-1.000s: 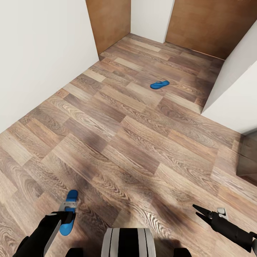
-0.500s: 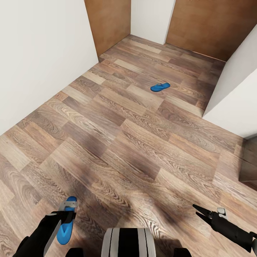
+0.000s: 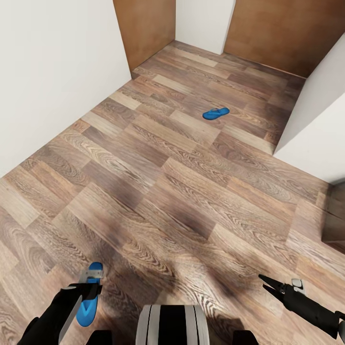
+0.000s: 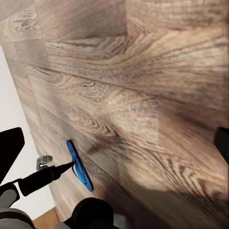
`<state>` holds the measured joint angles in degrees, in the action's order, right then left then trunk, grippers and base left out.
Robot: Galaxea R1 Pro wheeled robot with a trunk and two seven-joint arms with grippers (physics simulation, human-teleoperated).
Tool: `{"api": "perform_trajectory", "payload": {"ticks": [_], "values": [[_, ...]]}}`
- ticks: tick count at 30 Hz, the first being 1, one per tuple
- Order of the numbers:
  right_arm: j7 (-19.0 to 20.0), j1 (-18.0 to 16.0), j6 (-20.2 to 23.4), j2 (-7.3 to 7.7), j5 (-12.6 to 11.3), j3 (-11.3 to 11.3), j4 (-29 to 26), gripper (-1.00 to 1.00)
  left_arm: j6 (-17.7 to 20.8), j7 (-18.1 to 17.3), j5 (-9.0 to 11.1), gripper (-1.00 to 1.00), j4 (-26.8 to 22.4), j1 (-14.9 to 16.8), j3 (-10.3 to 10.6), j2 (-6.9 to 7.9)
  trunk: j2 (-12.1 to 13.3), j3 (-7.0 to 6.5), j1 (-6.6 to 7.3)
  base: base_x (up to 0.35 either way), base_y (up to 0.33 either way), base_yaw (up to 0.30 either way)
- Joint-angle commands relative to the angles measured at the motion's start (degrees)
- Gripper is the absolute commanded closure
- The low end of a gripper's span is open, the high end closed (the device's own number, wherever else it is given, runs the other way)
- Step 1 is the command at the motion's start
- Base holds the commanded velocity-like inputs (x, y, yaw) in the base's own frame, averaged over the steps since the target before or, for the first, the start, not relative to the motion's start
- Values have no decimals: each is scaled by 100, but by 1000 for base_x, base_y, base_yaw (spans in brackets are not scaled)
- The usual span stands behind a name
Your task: In the bedroom, move the book from the bed onto either nightstand, and place the two sandals side by side next to the bed.
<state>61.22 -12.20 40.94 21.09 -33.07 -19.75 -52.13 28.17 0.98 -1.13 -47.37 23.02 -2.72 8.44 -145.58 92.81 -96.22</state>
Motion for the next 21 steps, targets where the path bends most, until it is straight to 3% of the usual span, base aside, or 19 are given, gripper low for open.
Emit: {"api": "perform_trajectory", "payload": {"ticks": [1, 7, 16, 21], "values": [[4, -2, 36, 1, -25, -2, 1, -100, 30, 8, -10, -100, -9, 0, 0, -2, -3, 26, -1, 0, 0, 0], [4, -2, 36, 1, -25, -2, 1, -100, 30, 8, -10, -100, -9, 0, 0, -4, -11, 159, -17, 0, 0, 0], [4, -2, 36, 1, -24, -2, 1, -100, 26, 8, -10, -100, -9, 0, 8, -8, -11, 159, -17, 0, 0, 0], [4, -2, 36, 1, -26, -2, 0, -100, 27, 8, -10, -100, -9, 0, 8, -9, -17, 270, -30, 0, 0, 0]]}}
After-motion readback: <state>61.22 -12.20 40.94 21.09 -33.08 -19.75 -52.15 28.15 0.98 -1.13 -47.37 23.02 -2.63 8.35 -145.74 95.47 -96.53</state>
